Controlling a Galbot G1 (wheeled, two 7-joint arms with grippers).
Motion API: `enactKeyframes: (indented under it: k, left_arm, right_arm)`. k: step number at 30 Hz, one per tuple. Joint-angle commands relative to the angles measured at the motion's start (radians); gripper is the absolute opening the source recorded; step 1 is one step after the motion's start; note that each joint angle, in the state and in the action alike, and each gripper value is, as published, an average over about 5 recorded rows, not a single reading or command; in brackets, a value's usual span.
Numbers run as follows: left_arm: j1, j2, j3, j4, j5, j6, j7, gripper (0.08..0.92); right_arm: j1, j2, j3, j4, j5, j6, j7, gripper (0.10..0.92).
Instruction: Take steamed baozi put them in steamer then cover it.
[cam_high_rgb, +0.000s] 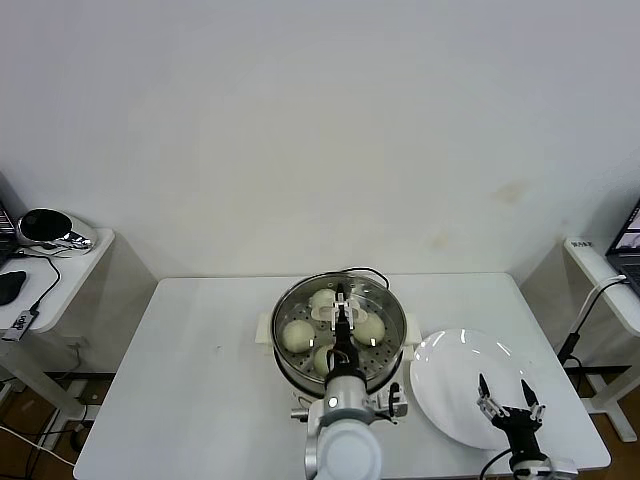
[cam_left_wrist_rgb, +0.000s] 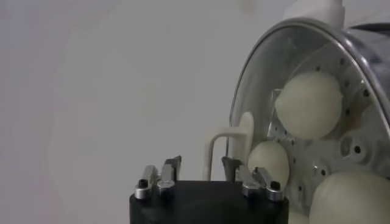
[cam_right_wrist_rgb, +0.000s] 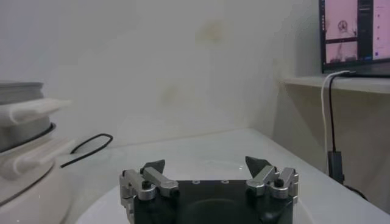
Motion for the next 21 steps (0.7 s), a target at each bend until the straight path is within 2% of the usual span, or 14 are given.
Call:
enactKeyframes:
  k: [1, 5, 10, 14, 17, 21]
  left_arm:
    - [0.02, 0.01, 0.005, -0.084, 0.0, 0.036, 0.022, 0.751]
    - [0.044, 0.028, 0.002, -0.14, -0.001, 0.036, 0.03, 0.815]
    - [0.071, 0.05, -0.002, -0.26, -0.022, 0.031, 0.042, 0.822]
    - [0.106, 0.076, -0.04, -0.377, -0.099, 0.009, -0.008, 0.823]
    - [0.156, 0.106, -0.167, -0.47, -0.317, -0.064, -0.095, 0.823]
    - [0.233, 0.169, -0.455, -0.547, -0.807, -0.203, -0.222, 0.823]
  right_arm:
    - [-0.002, -0.002, 0.0, 0.003, 0.001, -0.001, 0.0, 0.823]
    - [-0.004, -0.004, -0.002, 0.006, 0.003, -0.002, -0.001, 0.823]
    - [-0.005, -0.007, -0.008, 0.011, 0.007, -0.002, 0.0, 0.823]
    - [-0.013, -0.008, -0.013, 0.016, 0.005, -0.004, -0.002, 0.823]
    - [-0.027, -0.017, -0.019, 0.026, -0.003, -0.008, -0.002, 0.823]
    - [-0.058, -0.044, -0.046, 0.058, -0.008, -0.017, -0.001, 0.823]
